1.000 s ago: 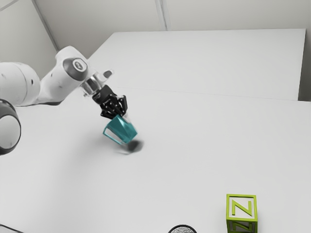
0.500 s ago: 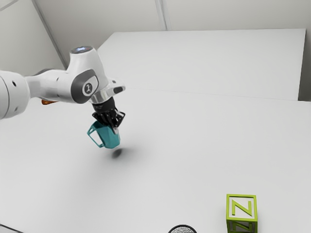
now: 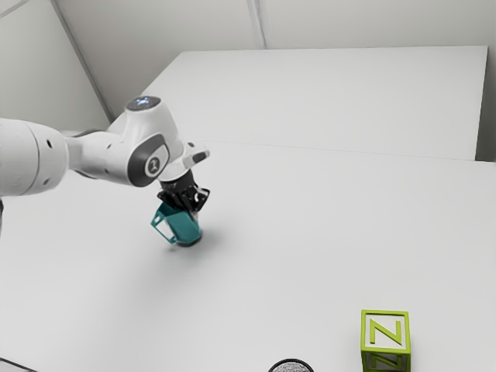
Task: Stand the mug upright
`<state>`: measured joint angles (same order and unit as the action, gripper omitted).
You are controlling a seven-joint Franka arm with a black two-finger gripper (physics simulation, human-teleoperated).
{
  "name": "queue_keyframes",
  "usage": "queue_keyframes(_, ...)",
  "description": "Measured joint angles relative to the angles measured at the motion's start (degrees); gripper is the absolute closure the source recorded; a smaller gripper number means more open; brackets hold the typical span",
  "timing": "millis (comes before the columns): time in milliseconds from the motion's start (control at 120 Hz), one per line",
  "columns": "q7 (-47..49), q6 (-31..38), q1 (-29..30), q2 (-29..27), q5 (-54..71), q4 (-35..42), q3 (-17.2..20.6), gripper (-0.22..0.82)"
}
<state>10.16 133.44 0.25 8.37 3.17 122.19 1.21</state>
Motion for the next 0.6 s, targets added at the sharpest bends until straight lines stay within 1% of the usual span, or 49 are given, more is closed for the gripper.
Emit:
queue_keyframes(67, 0.72, 0.49, 0.0, 0.26, 0.05, 0.0, 0.0, 0.78)
queue_keyframes(92, 0.95, 0.61, 0.0, 0.29, 0.03, 0.0, 0.0, 0.77)
queue_keyframes(250, 1.88, 0.78, 0.02, -0.06, -0.31, -0.06, 0.02, 0.41)
queue_keyframes(300, 2.09, 0.76, 0.02, -0.43, -0.36, -0.08, 0.02, 0.33)
queue_keyframes(358, 2.29, 0.73, 0.02, -1.05, -0.39, -0.09, 0.02, 0.25)
queue_keyframes(467, 2.64, 0.01, -0.43, -2.68, -0.43, -0.31, 0.23, 0.15)
queue_keyframes(600, 3.09, -1.86, -1.25, -5.1, -0.44, -1.08, 0.98, 0.08)
